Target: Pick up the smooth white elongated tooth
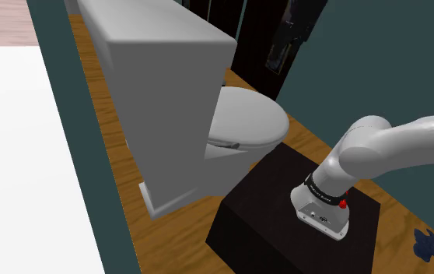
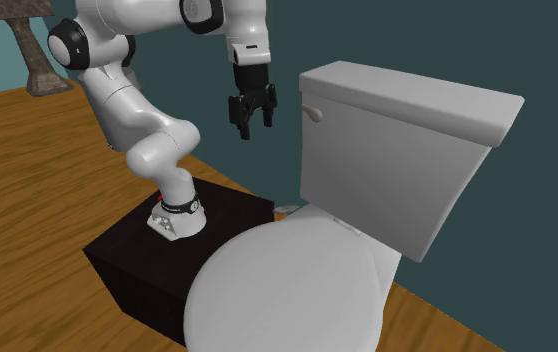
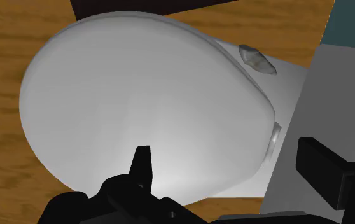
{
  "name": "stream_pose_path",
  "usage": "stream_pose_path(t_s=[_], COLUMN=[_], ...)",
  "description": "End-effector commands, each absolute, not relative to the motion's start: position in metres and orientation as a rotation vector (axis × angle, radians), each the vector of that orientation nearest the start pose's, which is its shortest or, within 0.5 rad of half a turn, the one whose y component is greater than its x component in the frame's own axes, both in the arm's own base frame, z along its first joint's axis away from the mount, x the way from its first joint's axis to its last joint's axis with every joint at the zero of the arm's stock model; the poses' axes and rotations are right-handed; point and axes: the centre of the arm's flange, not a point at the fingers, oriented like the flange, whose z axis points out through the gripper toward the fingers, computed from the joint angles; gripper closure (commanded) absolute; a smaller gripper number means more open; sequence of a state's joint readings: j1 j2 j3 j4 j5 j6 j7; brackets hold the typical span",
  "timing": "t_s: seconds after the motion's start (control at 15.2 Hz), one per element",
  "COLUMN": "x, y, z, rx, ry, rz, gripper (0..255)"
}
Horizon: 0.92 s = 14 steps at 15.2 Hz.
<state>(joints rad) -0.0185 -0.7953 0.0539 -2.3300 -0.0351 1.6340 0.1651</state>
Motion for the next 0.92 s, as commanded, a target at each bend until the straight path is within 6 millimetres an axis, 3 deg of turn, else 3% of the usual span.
stream_pose_path(t_s=[0.0, 0.86], x=[0.311, 0.378], y=[0.013, 0.059], z=[0.611, 0.454], rx=[-3.193, -3.144], ry=[0.230, -0.314], rz=[-0.168, 0.141], gripper=[0, 0])
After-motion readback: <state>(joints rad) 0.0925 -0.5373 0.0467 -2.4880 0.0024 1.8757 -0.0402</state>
